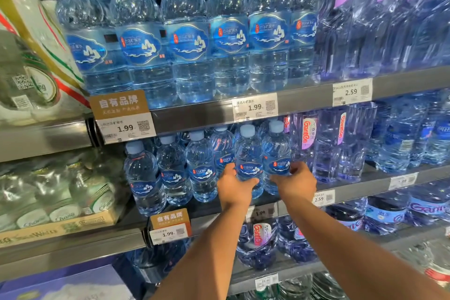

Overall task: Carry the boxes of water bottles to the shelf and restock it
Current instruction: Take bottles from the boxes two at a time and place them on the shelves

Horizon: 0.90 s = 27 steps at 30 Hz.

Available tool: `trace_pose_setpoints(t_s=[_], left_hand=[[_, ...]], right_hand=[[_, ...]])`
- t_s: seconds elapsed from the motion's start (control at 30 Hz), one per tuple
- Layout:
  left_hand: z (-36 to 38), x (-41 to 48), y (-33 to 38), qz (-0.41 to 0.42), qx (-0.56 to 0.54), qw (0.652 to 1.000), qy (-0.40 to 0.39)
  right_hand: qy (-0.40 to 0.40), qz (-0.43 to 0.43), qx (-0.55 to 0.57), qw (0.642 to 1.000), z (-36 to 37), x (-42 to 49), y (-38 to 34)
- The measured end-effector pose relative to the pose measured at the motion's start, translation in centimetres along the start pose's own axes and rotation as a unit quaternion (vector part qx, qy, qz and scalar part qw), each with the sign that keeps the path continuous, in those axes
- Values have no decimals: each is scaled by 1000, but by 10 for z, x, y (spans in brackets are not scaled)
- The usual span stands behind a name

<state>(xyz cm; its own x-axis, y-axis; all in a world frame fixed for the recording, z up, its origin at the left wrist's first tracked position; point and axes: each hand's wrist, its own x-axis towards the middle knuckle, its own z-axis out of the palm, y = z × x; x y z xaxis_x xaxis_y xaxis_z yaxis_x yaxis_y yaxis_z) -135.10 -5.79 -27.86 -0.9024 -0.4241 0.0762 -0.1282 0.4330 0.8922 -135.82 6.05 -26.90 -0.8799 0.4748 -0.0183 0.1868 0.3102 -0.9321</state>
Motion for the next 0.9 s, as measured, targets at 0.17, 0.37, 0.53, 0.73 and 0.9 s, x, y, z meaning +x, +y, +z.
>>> trace_pose_setpoints(t_s=[0.17, 0.37, 0.53, 0.73, 0.9], left_hand=[[-2, -3, -2, 1, 10, 999, -31], [-25, -15, 9, 18, 170, 979, -114], [-41, -40, 24, -4, 244, 955, -167], [-54, -76, 31, -21, 299, 943, -146], [-72, -104, 21, -13, 349, 924, -158]], right_hand=[[-30, 2, -24, 999, -4, 3, -2], [-195, -53, -210, 957, -30, 0, -14], [-276, -133, -356, 883, -52, -12, -24], [-286, -158, -409, 852, -74, -35, -30], [-318, -179, -428, 827, -80, -66, -24]])
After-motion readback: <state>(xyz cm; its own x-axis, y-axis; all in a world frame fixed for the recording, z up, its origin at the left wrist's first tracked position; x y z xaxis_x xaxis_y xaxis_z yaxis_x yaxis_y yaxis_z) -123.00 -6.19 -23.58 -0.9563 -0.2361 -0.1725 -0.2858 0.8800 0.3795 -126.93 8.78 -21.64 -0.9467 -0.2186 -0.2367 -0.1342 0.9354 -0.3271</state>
